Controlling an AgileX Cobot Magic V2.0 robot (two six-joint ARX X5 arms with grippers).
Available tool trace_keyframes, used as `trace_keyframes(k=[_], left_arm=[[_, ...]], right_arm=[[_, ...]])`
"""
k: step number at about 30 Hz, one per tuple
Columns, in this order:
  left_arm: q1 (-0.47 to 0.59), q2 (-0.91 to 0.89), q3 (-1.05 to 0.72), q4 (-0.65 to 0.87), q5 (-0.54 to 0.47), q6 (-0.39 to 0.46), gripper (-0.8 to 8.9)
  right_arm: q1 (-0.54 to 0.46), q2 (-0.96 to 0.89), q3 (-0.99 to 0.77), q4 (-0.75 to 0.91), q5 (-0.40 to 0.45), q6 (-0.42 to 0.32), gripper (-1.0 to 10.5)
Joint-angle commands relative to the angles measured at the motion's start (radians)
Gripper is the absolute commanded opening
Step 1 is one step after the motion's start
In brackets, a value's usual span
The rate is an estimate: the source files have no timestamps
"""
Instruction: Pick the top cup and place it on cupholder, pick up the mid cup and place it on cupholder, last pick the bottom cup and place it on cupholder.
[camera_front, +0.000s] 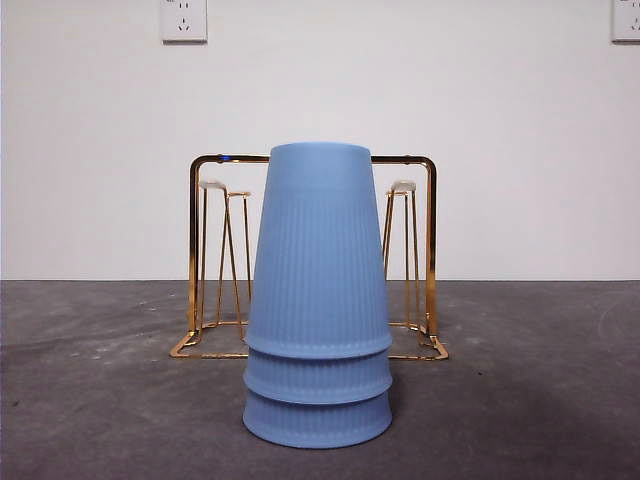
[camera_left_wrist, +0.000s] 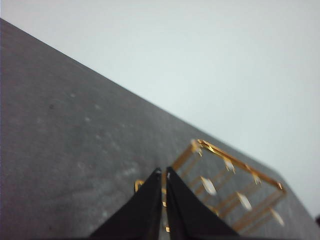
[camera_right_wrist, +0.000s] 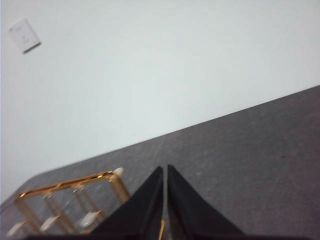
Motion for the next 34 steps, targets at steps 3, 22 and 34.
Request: trace_keyframes(k=[3,22,34], left_arm=[[0.002,0.121,0.143,-0.121,0.101,0.212,0.09],[-0.204,0.455,0.483,-0.502,0.262,0.55,0.09],[-0.308,0.458,0.486,-0.542,0.262,0.549,0.15]], right_arm=[[-0.001,0.124,0.167,-0.122,-0.105,-0.14,0.1],[0.304,0.51,0.517,-0.571,-0.285,-0.441,0.1],[0.52,0.56,0.517,-0.645,-0.233,-0.5,0.1]])
